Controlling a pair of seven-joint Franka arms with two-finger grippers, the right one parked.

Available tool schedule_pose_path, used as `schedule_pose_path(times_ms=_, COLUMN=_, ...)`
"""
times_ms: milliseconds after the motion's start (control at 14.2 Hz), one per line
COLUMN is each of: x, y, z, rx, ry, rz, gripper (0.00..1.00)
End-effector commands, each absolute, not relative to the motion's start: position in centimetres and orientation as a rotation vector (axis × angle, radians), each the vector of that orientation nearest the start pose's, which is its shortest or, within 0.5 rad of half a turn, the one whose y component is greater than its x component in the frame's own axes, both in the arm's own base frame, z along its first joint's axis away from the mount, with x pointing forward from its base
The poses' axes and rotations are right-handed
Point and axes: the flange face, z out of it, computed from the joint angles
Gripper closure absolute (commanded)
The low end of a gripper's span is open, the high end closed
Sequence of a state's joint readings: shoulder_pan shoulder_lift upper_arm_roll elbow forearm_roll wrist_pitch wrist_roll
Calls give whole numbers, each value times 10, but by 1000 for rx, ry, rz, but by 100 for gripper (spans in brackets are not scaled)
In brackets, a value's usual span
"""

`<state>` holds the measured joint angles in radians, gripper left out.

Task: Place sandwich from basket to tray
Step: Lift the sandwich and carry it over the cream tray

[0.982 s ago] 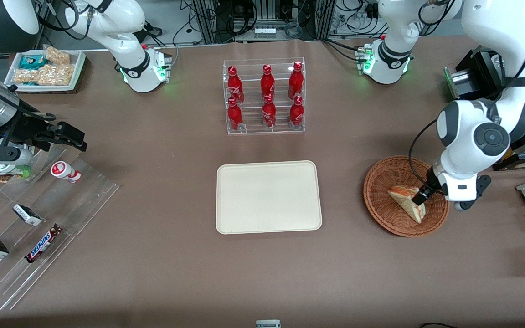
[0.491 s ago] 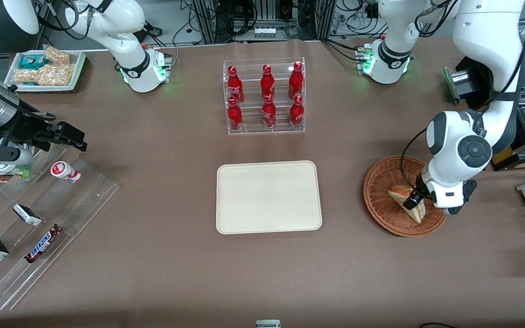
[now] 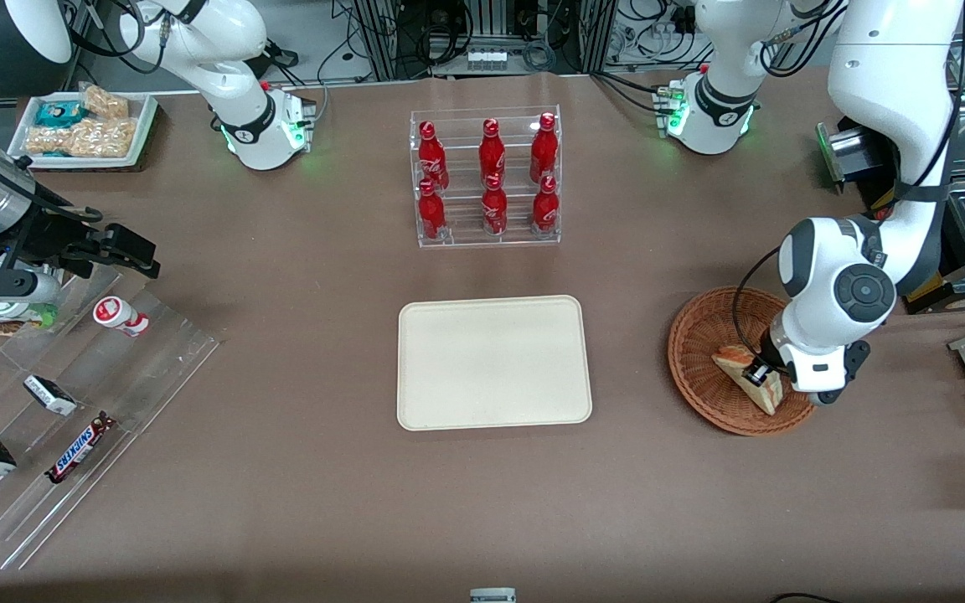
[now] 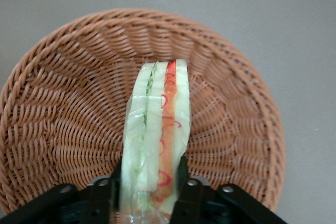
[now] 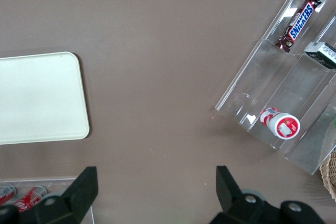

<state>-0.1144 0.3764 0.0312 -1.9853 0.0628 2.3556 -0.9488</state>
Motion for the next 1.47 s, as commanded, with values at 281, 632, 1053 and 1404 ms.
schedule_pose_path(times_ms=281, x=629, y=-121, z=337, rx=-2891, ry=-966, rz=46, gripper=95)
schedule_pose_path(times_ms=632, x=617, y=-282, z=330, rx=-3035, ry=-509, rz=-41, gripper=95)
schedule_pose_path(times_ms=1053, x=579, y=-449, z=294, rx=-3129, ry=-306, rz=-146, gripper=95)
schedule_pose_path(times_ms=1404, x=541, y=-509, z=264, rx=-3193, ry=-278, rz=-241, gripper=94)
